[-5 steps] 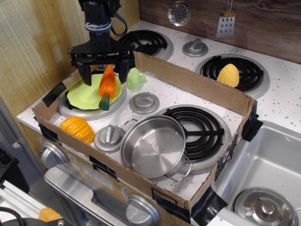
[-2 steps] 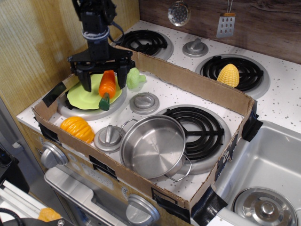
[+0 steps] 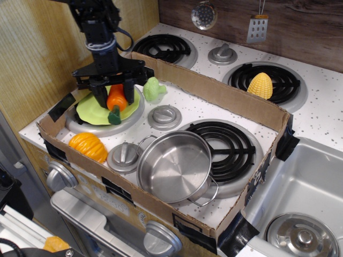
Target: Take carrot off plate
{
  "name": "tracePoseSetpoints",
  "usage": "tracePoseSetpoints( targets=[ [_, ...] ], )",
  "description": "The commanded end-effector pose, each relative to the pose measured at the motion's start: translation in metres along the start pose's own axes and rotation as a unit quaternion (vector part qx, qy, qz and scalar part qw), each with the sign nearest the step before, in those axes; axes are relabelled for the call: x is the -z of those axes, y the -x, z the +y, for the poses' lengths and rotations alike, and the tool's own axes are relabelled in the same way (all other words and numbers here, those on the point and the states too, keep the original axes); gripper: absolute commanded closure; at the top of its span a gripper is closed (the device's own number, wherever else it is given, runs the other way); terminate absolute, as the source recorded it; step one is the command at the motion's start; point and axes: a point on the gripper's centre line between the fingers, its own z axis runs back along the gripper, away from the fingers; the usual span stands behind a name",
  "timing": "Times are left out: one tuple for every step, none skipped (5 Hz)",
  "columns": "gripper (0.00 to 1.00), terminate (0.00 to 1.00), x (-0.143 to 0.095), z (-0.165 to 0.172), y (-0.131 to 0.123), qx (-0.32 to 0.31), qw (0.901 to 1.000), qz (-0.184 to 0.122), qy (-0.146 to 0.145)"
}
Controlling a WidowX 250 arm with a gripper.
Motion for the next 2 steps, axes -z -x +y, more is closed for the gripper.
tracePoseSetpoints(
  targets=[
    [1.0,0.0,-0.031,0.001,-0.018,0.023,0.9995,-0.016,-0.011],
    [1.0,0.0,-0.051,-0.008,-0.024,0.045,0.9984,-0.03,-0.017]
  ],
)
